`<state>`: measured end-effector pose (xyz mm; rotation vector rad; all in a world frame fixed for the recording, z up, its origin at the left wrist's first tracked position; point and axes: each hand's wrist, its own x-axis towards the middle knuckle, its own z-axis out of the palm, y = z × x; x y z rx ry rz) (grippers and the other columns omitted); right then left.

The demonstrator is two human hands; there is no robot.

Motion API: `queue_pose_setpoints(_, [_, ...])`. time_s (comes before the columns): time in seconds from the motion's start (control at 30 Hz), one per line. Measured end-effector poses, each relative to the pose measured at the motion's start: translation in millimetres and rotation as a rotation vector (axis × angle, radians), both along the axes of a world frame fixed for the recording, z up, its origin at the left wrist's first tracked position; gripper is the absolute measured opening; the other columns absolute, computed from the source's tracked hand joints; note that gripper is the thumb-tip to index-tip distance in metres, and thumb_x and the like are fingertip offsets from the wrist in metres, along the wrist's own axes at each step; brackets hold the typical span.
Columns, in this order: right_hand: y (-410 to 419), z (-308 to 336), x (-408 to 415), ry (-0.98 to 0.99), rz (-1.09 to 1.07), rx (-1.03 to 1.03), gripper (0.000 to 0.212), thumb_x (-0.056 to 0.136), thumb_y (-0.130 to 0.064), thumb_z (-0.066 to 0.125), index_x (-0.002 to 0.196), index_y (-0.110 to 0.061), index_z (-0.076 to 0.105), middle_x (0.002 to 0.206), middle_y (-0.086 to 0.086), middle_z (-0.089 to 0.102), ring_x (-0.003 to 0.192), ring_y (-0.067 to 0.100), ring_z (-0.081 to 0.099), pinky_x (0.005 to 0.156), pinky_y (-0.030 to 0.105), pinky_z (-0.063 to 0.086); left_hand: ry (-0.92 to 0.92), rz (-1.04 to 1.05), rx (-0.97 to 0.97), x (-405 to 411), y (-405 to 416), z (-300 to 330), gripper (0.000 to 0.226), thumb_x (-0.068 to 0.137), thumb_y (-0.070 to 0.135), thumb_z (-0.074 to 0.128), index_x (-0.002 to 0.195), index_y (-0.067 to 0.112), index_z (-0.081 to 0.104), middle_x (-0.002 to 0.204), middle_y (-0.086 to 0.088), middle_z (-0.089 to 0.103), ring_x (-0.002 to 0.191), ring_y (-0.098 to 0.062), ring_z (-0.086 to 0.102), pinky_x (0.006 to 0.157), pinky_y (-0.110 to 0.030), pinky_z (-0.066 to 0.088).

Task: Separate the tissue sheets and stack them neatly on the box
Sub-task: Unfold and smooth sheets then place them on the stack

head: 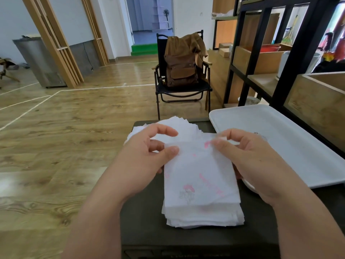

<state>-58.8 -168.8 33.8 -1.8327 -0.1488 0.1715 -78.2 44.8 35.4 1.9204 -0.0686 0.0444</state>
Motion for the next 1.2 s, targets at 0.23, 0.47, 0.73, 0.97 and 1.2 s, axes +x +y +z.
queue_pose_setpoints(0.23, [-2.7,-29.5,11.8,0.146,-0.005,-0.426,0.020,0.091,-0.036,0.061,0.082,-0.018,0.065,0.062,-0.005,0.070,0.051,0.005,0.065,0.057,0.024,0.048,0.241,0.048,0.477,7.8,-2.3,-25.3,0.015,0.083,0.033,0.076,0.090,0.037,0.063,0.064,0.013,0.061,0.052,0.003,0.053,0.052,-0.016,0.037])
queue_pose_setpoints(0.47, [-2.9,-36.4,15.8,0.110,-0.068,-0.529,0.016,0.088,-0.035,0.065,0.077,-0.024,0.064,0.063,-0.005,0.069,0.057,0.008,0.063,0.054,0.022,0.048,0.154,0.252,0.489,6.9,7.6,-18.3,0.016,0.081,0.041,0.075,0.077,0.031,0.063,0.054,0.014,0.065,0.041,0.002,0.054,0.040,-0.014,0.035])
queue_pose_setpoints(0.73, [-2.8,-30.5,15.6,-0.041,-0.256,-0.461,0.018,0.082,-0.044,0.069,0.075,-0.030,0.060,0.065,-0.009,0.059,0.061,0.005,0.057,0.049,0.019,0.035,-0.222,0.427,0.545,32.2,7.2,-42.3,0.027,0.091,0.024,0.065,0.117,0.033,0.061,0.106,0.018,0.065,0.101,-0.004,0.059,0.077,-0.022,0.044])
queue_pose_setpoints(0.97, [-0.9,-30.7,15.8,-0.050,-0.230,-0.395,0.014,0.083,-0.042,0.068,0.078,-0.030,0.062,0.066,-0.007,0.058,0.065,0.007,0.056,0.055,0.022,0.035,-0.196,0.248,0.736,45.4,-0.1,-62.7,0.038,0.095,0.024,0.059,0.132,0.032,0.061,0.128,0.011,0.064,0.119,-0.010,0.053,0.089,-0.015,0.034])
queue_pose_setpoints(1.2, [0.9,-29.9,14.2,-0.044,-0.197,-0.387,0.013,0.083,-0.043,0.067,0.079,-0.031,0.062,0.067,-0.008,0.061,0.064,0.005,0.056,0.054,0.020,0.036,-0.231,0.325,0.740,46.2,1.4,-60.0,0.025,0.102,0.026,0.049,0.112,0.029,0.071,0.110,0.010,0.072,0.104,-0.010,0.062,0.087,-0.019,0.041])
